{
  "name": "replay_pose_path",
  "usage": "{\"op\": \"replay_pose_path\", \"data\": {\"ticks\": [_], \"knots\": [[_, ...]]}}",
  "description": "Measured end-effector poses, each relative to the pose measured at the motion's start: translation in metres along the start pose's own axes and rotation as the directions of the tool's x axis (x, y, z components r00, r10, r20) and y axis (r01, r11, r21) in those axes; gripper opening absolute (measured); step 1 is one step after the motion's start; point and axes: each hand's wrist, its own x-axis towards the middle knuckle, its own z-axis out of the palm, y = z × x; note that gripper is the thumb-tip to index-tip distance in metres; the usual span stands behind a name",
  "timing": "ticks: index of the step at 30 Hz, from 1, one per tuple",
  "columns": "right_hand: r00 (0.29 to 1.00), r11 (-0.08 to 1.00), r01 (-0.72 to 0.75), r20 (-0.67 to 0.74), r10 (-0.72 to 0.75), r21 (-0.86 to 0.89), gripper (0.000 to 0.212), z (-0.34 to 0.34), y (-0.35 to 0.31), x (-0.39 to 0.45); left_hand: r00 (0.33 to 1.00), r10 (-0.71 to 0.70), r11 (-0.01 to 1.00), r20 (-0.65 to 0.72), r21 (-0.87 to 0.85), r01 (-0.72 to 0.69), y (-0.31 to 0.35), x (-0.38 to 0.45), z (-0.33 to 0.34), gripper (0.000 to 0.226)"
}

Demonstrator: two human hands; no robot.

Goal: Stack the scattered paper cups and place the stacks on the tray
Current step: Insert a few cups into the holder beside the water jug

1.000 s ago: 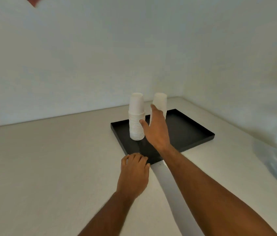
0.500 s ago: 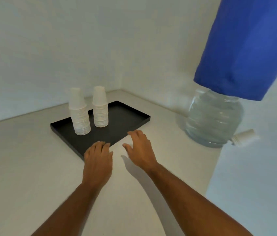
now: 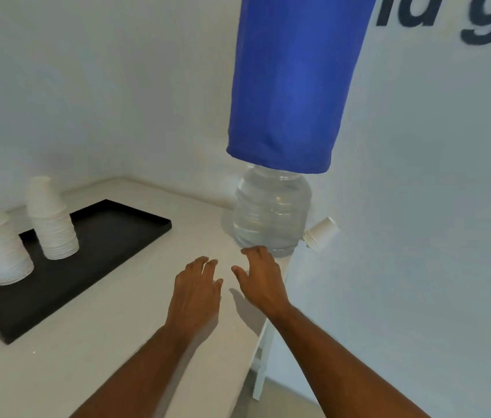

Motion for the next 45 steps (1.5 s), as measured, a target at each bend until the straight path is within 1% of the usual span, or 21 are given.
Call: {"op": "replay_pose_path", "data": {"ticks": [3,6,8,10,12,15,18,20,23,27,29,31,34,38,41,43,45], "knots": [[0.996,1.000,-0.014,-0.090,0.015,0.014,0.045,-0.023,0.042,0.011,0.998,0.053,0.997,0.034,-0.056,-0.051,0.040,0.022,0.025,0.043],[0.979,0.997,-0.067,-0.188,0.074,0.042,0.039,-0.043,0.084,0.023,0.993,0.083,0.985,0.079,-0.158,-0.070,0.082,0.043,0.050,0.043],[0.951,0.989,-0.133,-0.272,0.147,0.071,0.038,-0.055,0.109,0.034,0.981,0.126,0.974,0.150,-0.204,-0.094,0.106,0.057,0.067,0.047],[0.911,0.974,-0.199,-0.344,0.226,0.110,0.041,-0.068,0.132,0.047,0.953,0.186,0.961,0.238,-0.245,-0.126,0.129,0.068,0.086,0.052],[0.878,0.953,-0.266,-0.372,0.301,0.145,0.046,-0.081,0.153,0.061,0.920,0.210,0.950,0.331,-0.291,-0.113,0.150,0.077,0.104,0.058],[0.867,0.929,-0.317,-0.340,0.366,0.191,0.054,-0.095,0.179,0.083,0.908,0.145,0.941,0.393,-0.339,-0.003,0.178,0.096,0.128,0.062],[0.867,0.900,-0.358,-0.270,0.419,0.249,0.064,-0.099,0.199,0.103,0.915,0.047,0.898,0.401,-0.418,0.137,0.200,0.116,0.144,0.061],[0.877,0.878,-0.367,-0.200,0.436,0.307,0.068,-0.098,0.209,0.114,0.918,-0.004,0.861,0.396,-0.466,0.205,0.210,0.126,0.152,0.059],[0.894,0.854,-0.378,-0.101,0.437,0.357,0.071,-0.093,0.218,0.126,0.916,-0.045,0.818,0.399,-0.511,0.263,0.219,0.136,0.162,0.056],[0.920,0.858,-0.347,-0.038,0.390,0.379,0.069,-0.086,0.228,0.131,0.915,-0.068,0.771,0.399,-0.560,0.302,0.225,0.140,0.168,0.056],[0.927,0.858,-0.321,-0.055,0.372,0.401,0.067,-0.086,0.231,0.132,0.917,-0.087,0.758,0.390,-0.571,0.315,0.227,0.142,0.170,0.057],[0.921,0.854,-0.294,-0.111,0.373,0.429,0.066,-0.087,0.231,0.133,0.924,-0.109,0.776,0.367,-0.549,0.310,0.229,0.145,0.169,0.058],[0.887,0.826,-0.258,-0.217,0.408,0.501,0.070,-0.093,0.228,0.132,0.949,-0.109,0.796,0.297,-0.545,0.262,0.236,0.149,0.167,0.056],[0.832,0.785,-0.143,-0.356,0.426,0.603,0.068,-0.103,0.223,0.122,0.979,-0.063,0.763,0.194,-0.623,0.172,0.249,0.149,0.159,0.051],[0.797,0.758,-0.048,-0.432,0.422,0.651,0.061,-0.106,0.217,0.110,0.996,-0.062,0.781,0.071,-0.618,0.092,0.246,0.143,0.151,0.043],[0.790,0.717,0.005,-0.443,0.425,0.697,0.059,-0.103,0.207,0.102,0.996,-0.070,0.789,-0.052,-0.614,0.024,0.235,0.137,0.143,0.033],[0.797,0.682,0.036,-0.433,0.421,0.731,0.060,-0.095,0.189,0.095,0.988,-0.067,0.793,-0.141,-0.608,-0.033,0.219,0.131,0.134,0.025]]}}
